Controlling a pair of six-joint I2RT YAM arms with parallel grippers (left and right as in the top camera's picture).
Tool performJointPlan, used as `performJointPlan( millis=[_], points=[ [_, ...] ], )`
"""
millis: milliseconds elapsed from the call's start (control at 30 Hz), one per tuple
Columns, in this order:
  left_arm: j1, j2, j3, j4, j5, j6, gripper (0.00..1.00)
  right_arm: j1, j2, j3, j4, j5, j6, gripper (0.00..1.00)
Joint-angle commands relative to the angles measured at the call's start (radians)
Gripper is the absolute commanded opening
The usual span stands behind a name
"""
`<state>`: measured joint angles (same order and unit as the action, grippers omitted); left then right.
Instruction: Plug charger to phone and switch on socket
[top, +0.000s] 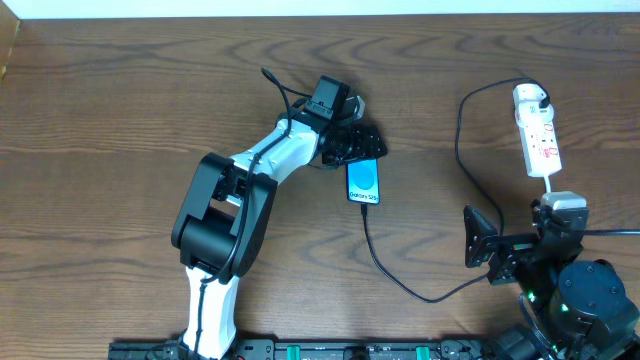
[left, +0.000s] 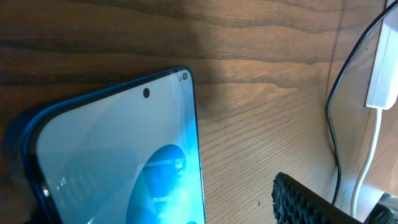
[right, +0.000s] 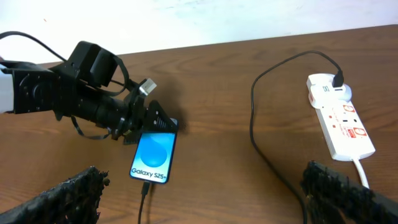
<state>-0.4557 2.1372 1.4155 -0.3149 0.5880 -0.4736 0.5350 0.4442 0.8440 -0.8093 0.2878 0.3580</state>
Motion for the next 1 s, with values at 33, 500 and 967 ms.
performJointPlan(
  millis=[33,500,967],
  points=[
    [0.006,0.067,-0.041,-0.042,-0.137,0.010,0.76,-0.006,0.001,0.008,-0.005,0.008,0.017,0.99],
    [0.006,0.067,-0.041,-0.043,-0.139,0.010,0.76,-0.006,0.001,0.008,-0.022,0.008,0.016,0.99],
    [0.006,0.067,-0.041,-0.103,-0.273,0.010,0.89,-0.006,0.001,0.008,-0.059,0.005,0.016,0.99]
  ],
)
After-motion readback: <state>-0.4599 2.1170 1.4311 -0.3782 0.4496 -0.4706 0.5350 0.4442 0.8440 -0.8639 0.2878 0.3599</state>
